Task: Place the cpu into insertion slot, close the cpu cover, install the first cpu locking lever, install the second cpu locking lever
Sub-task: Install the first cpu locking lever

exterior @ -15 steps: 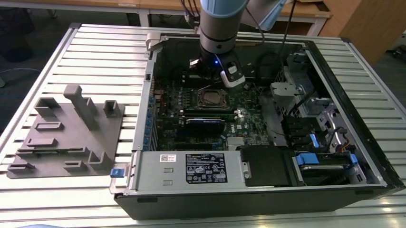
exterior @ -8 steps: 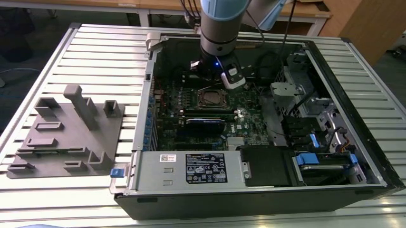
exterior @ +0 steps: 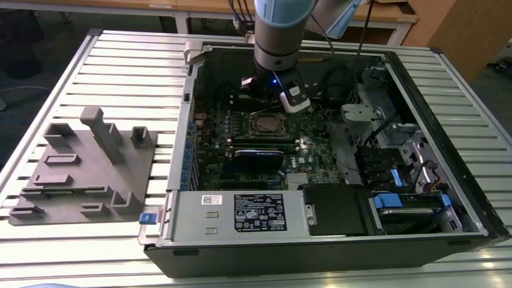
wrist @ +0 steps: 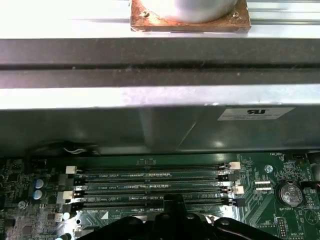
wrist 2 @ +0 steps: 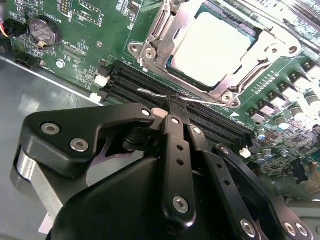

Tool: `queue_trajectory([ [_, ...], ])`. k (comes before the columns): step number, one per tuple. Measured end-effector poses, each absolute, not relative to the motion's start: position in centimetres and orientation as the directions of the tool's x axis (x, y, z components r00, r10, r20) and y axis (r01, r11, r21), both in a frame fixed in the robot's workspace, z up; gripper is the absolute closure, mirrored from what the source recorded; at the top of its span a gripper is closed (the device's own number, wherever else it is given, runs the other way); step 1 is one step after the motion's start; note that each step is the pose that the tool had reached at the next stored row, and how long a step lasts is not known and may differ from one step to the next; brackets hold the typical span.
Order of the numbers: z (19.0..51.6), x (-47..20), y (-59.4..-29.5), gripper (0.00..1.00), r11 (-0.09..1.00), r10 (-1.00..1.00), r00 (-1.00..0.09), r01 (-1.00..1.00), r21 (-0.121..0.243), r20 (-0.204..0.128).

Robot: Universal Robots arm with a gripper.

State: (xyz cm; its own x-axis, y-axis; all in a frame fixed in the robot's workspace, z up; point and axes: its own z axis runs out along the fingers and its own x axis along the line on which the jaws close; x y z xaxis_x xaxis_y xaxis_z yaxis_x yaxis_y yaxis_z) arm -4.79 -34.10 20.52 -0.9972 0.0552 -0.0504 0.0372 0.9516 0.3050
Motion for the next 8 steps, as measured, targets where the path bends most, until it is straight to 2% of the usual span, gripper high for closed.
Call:
queue_trajectory([
  [8,20.47,-4.17,-33.72,0.89,0.955,0.065,-0.997,0.048,0.291,-0.051],
])
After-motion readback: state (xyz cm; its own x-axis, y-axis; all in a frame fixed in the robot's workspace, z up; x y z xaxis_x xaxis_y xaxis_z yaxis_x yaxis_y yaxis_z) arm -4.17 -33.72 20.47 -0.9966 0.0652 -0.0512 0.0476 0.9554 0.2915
